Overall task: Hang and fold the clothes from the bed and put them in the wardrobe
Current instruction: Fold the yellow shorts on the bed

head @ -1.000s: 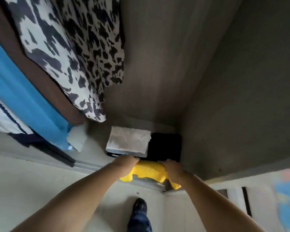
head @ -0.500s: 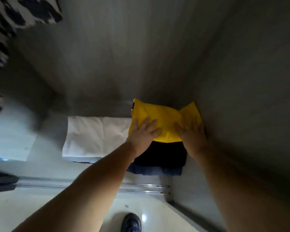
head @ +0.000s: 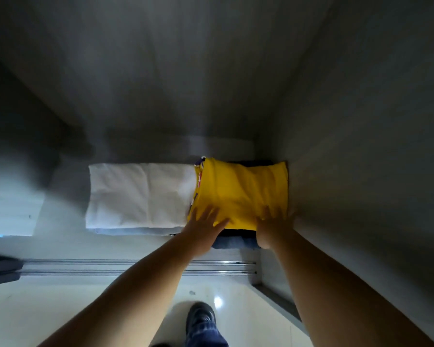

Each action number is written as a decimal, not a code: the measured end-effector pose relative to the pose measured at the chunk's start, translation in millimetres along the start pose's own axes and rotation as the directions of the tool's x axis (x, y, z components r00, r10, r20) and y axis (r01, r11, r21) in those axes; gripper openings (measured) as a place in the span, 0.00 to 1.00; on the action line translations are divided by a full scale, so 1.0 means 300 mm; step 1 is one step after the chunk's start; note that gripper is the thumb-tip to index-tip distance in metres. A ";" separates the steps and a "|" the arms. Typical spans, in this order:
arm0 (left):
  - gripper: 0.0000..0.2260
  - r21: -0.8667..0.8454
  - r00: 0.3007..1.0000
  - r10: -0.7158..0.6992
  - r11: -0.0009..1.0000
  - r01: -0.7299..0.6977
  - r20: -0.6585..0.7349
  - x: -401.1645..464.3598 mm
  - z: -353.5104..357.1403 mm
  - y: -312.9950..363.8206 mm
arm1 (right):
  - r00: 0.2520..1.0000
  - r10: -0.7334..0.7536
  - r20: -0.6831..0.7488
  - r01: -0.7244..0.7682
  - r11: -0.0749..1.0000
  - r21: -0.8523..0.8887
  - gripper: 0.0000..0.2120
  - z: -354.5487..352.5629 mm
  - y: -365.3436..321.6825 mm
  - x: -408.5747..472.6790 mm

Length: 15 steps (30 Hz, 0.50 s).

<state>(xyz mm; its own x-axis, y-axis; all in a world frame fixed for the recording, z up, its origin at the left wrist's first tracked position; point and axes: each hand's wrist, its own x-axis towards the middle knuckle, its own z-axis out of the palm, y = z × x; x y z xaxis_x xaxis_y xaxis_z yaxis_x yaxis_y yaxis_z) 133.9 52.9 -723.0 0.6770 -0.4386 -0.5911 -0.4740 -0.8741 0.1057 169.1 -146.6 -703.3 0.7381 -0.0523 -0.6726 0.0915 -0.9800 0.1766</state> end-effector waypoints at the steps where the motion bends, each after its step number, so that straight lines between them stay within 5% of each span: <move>1: 0.31 -0.008 1.000 0.011 1.000 -0.011 -0.019 -0.051 -0.055 -0.004 | 0.988 -0.029 0.152 0.025 0.999 0.029 0.21 -0.084 -0.010 -0.052; 4: 0.25 -0.082 0.996 0.023 0.996 -0.030 -0.091 -0.215 -0.239 -0.024 | 0.975 -0.091 0.204 0.087 0.996 0.029 0.14 -0.330 -0.054 -0.244; 8: 0.12 -0.266 0.989 -0.088 0.962 0.053 -0.119 -0.489 -0.544 -0.038 | 0.995 -0.055 -0.086 0.067 0.988 0.140 0.15 -0.551 -0.062 -0.560; 11: 0.14 -0.273 0.972 -0.155 0.956 0.103 -0.177 -0.715 -0.745 -0.012 | 0.927 -0.017 -0.376 0.099 0.975 0.200 0.16 -0.630 -0.087 -0.818; 15: 0.12 -0.298 0.976 -0.088 0.954 0.025 -0.197 -0.967 -0.886 0.049 | 0.906 -0.031 -0.421 0.158 0.950 0.270 0.18 -0.625 -0.117 -1.108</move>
<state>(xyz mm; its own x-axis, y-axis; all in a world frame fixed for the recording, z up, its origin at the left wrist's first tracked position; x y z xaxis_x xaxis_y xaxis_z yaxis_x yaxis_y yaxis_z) 80.2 111.8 -337.5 0.8136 -0.3928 -0.4287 -0.2674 -0.9075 0.3241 46.0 -58.8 -351.1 0.9477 0.0640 -0.3126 0.0230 -0.9909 -0.1330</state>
